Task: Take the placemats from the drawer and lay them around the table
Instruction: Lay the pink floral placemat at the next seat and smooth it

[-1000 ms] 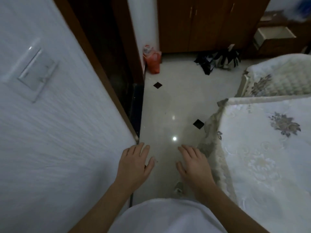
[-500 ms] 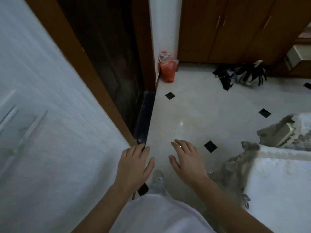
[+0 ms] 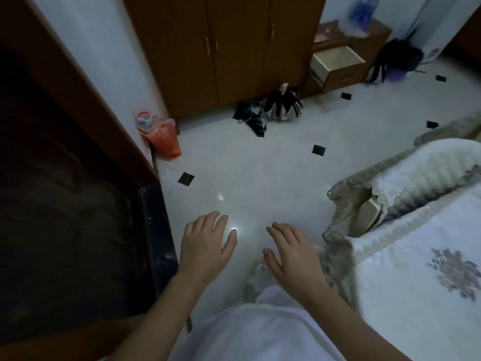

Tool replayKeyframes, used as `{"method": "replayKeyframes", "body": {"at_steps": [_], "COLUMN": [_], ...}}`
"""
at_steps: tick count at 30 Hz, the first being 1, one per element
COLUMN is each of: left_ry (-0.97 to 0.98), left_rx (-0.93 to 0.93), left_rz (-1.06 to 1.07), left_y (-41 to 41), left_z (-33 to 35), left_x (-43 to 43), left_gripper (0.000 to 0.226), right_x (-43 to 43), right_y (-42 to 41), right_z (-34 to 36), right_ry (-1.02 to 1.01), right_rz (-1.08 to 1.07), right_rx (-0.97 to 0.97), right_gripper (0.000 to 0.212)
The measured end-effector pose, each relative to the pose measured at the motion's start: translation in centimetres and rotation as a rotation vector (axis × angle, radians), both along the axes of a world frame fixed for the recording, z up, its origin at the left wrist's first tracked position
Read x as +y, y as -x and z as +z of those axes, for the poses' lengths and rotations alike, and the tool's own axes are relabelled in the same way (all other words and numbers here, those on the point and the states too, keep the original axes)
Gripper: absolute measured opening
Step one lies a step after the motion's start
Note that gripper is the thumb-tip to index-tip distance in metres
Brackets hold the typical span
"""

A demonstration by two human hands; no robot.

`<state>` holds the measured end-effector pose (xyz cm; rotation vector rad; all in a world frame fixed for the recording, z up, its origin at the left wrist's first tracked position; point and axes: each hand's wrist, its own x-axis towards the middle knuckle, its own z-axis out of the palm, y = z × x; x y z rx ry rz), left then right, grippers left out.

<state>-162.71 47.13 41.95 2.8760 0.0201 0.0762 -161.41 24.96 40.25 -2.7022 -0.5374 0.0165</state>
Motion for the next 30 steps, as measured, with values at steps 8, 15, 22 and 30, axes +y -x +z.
{"method": "replayKeyframes", "body": {"at_steps": [8, 15, 22, 30], "left_ry": [-0.060, -0.119, -0.103, -0.045], "left_rx": [0.026, 0.011, 0.087, 0.061], "left_rz": [-0.023, 0.115, 0.120, -0.282], "left_y": [-12.4, -20.5, -31.2, -50.7], "left_z": [-0.4, 1.6, 1.2, -0.1], "left_x": [3.2, 9.0, 12.8, 9.8], "left_gripper": [0.053, 0.052, 0.055, 0.052], "right_x": [4.1, 11.0, 14.3, 9.9], "right_y": [-15.0, -28.7, -39.1, -48.2], "right_z": [-0.4, 1.2, 0.5, -0.2], "right_ry": [-0.012, 0.016, 0.013, -0.002], "right_rz": [0.000, 0.208, 0.153, -0.289], "right_rx": [0.060, 0.018, 0.005, 0.045], "right_gripper": [0.046, 0.047, 0.047, 0.047]}}
